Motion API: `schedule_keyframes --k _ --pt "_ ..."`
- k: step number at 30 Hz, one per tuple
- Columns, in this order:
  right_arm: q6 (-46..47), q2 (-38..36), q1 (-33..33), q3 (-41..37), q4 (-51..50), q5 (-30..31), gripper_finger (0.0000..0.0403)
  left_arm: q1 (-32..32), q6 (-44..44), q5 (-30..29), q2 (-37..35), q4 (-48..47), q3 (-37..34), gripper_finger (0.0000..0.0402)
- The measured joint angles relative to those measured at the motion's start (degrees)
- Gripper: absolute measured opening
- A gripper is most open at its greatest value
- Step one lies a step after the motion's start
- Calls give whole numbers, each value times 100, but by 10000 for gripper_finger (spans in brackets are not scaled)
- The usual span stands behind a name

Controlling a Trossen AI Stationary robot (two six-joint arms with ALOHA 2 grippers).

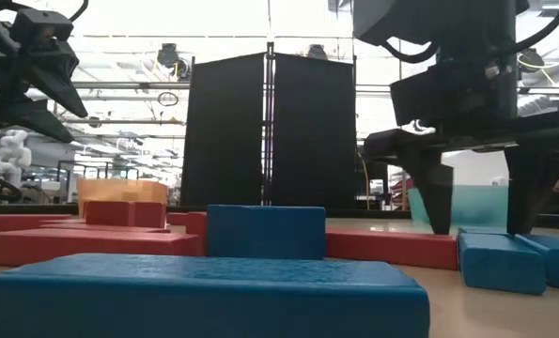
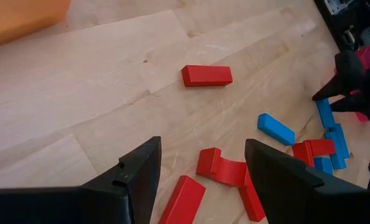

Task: Sort blocks
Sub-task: Put the blue block into the blue bin

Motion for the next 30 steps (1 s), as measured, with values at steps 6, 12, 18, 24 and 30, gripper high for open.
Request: schedule_keyframes --k 6,12,18,24,30 --pt "44 9 9 -3 30 52 102 -2 -2 0 0 0 0 228" --pt "478 -102 -13 -7 -28 32 62 0 -6 0 -1 -2 0 228" --pt "1213 -420 -186 -49 -204 180 62 -2 -6 -2 0 0 0 228" --pt "1666 -1094 -637 -36 -574 573 62 0 -9 -4 0 0 0 228" --pt "1674 -1798 -1433 -33 -1074 1174 62 -1 -12 -8 0 0 0 228"
